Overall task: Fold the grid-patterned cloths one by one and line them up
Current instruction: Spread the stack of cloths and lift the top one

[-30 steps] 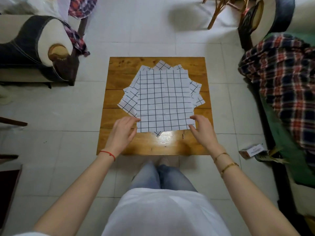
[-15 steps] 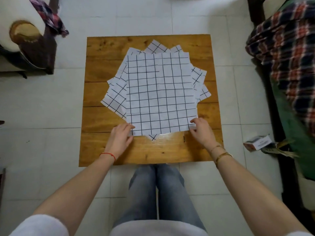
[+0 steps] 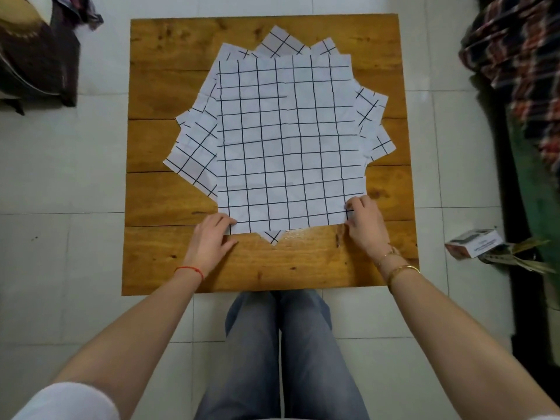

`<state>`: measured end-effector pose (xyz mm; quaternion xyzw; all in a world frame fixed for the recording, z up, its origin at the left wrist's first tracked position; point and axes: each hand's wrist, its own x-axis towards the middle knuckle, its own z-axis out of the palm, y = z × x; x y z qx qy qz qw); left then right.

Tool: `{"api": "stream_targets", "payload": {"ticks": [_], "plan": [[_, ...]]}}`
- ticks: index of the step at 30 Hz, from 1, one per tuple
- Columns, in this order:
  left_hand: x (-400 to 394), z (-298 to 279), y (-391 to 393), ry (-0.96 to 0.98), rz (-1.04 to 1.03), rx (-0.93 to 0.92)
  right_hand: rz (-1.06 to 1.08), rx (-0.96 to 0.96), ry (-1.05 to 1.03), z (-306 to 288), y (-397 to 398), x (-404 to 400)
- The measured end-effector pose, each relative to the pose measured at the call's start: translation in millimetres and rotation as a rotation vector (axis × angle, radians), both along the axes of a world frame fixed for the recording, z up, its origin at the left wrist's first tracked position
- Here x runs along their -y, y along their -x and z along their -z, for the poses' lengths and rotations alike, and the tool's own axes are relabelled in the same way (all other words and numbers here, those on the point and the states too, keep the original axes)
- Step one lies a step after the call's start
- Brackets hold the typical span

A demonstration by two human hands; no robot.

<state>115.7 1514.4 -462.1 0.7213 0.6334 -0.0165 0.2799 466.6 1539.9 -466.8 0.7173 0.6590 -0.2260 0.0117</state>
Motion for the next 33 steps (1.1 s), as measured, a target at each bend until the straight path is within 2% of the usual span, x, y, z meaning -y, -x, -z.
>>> {"api": "stream_targets", "payload": {"ticks": [11,16,21,27,33], "plan": [[-14,9,4,-0.066,-0.048,0.070,-0.022,-0.019,-0.034,6,-9,-2],[-23,-4,3,-0.029,-0.022,0.053,0.015,-0.075,-0.064,-7,-6,1],[-26,-47,0,-0.067,-0.186,0.127,0.069,-0.142,-0.103,-45,0,-4],[-39,-112,14,-0.115,-0.244,0.232,0.028,-0.185,-0.232,-118,10,-19],[-54,-191,20,-0.271,-0.251,0.309,-0.009,-0.205,-0.360,-188,5,-34]]}}
